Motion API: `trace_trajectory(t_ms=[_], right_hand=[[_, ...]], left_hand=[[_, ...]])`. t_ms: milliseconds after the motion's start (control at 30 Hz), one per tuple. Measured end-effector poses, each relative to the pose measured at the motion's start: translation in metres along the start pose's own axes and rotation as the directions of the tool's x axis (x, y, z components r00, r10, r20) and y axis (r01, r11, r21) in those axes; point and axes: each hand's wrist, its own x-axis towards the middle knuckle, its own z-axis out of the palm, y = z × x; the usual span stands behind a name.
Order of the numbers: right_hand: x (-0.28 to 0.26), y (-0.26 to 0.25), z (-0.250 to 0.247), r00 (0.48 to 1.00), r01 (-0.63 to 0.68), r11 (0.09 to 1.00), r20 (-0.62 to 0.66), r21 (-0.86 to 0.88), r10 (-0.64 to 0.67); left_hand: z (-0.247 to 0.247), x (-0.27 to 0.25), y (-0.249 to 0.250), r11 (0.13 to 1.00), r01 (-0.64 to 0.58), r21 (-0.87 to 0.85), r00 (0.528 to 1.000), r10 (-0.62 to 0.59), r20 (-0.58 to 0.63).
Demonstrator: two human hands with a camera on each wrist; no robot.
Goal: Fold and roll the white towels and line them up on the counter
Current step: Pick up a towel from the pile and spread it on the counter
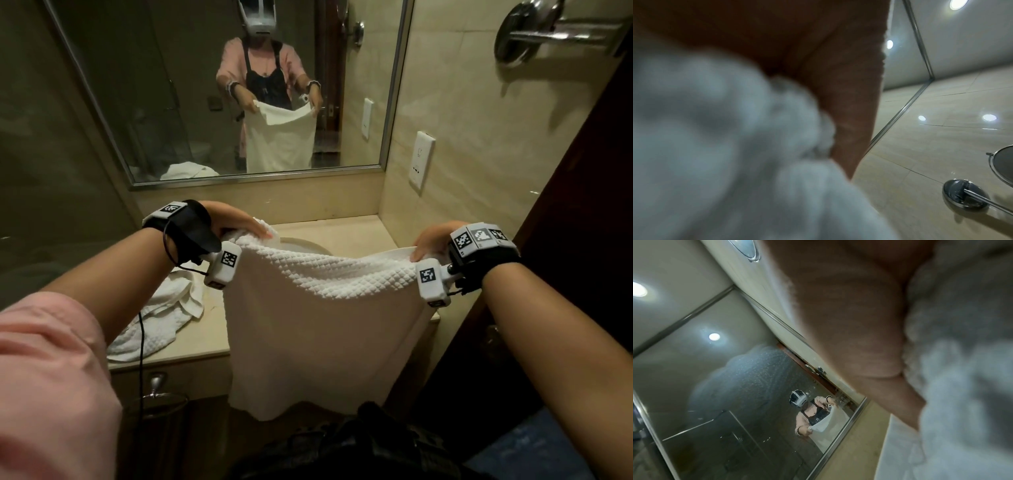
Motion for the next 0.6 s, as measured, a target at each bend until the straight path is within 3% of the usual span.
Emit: trace_trajectory(t_ms=[100,233,433,533,600], right_hand=[[-0.005,-0.003,-0.005,0.998,-0.010,0.999,-0.055,0.032,0.012],[0.000,-0.005,-0.020,0.981,-0.019,0.998,-0.194,-0.057,0.008],[-0.005,-0.018,-0.050,0.958,-0.052,0.995,-0.277,0.085,0.074],[0.007,-0.034,-0.060,0.921,-0.002,0.999,-0.388,0.033,0.015],[0.023,-0.042,-0.064,0.865,0.046,0.999,-0.499,-0.019,-0.049]], left_hand=[[0.000,0.012,0.006,0.999,-0.026,0.048,1.000,0.026,-0.010],[-0.003,0.025,0.012,0.993,-0.102,0.068,0.994,0.104,-0.029],[-0.017,0.057,0.018,0.983,-0.155,0.099,0.978,0.166,-0.123],[-0.027,0.080,0.024,0.977,-0.185,0.111,0.968,0.200,-0.150],[-0.036,0.098,0.027,0.973,-0.210,0.099,0.957,0.225,-0.185]])
